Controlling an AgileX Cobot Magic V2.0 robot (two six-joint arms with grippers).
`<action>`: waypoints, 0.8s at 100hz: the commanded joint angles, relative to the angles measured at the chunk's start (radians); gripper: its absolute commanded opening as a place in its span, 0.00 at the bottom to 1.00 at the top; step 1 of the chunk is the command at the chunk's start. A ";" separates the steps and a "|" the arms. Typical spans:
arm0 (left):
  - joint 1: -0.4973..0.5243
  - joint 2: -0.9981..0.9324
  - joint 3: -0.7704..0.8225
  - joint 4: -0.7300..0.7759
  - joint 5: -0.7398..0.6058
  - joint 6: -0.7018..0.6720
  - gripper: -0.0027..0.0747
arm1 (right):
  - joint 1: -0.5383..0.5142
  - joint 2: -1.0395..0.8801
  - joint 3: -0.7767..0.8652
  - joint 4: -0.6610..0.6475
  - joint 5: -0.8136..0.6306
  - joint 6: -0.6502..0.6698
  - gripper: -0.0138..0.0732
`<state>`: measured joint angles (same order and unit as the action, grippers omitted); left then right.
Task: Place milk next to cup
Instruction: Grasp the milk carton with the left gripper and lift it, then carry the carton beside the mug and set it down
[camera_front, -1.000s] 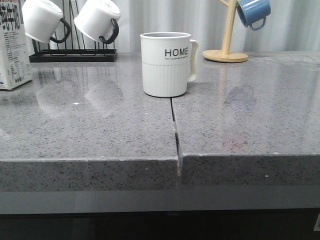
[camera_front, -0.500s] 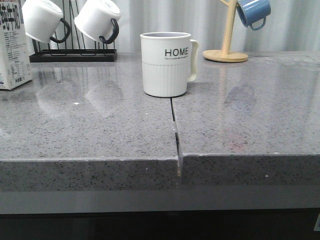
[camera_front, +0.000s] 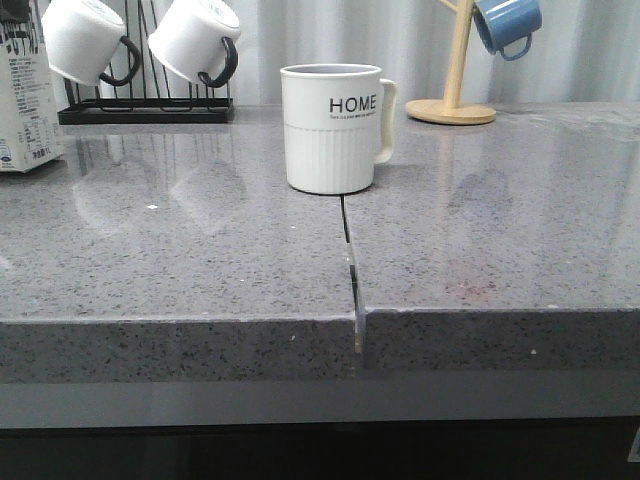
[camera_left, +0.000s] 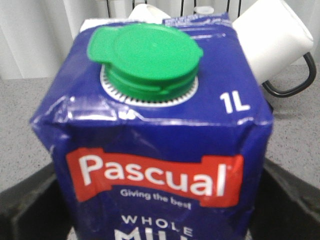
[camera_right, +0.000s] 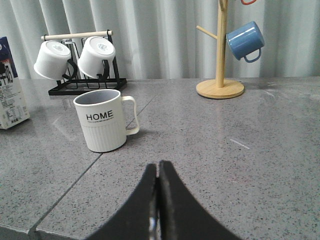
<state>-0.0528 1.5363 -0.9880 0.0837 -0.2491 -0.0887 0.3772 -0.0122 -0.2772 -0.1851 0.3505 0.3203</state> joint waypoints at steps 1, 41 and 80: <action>0.007 -0.032 -0.037 -0.009 -0.121 -0.003 0.53 | -0.003 -0.001 -0.023 -0.007 -0.077 -0.005 0.08; -0.085 -0.109 -0.037 0.000 -0.120 0.000 0.24 | -0.003 -0.001 -0.023 -0.007 -0.077 -0.005 0.08; -0.316 -0.077 -0.038 -0.062 -0.164 0.000 0.24 | -0.003 -0.001 -0.023 -0.007 -0.077 -0.005 0.08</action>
<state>-0.3219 1.4775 -0.9887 0.0490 -0.2992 -0.0887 0.3772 -0.0122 -0.2772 -0.1851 0.3505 0.3203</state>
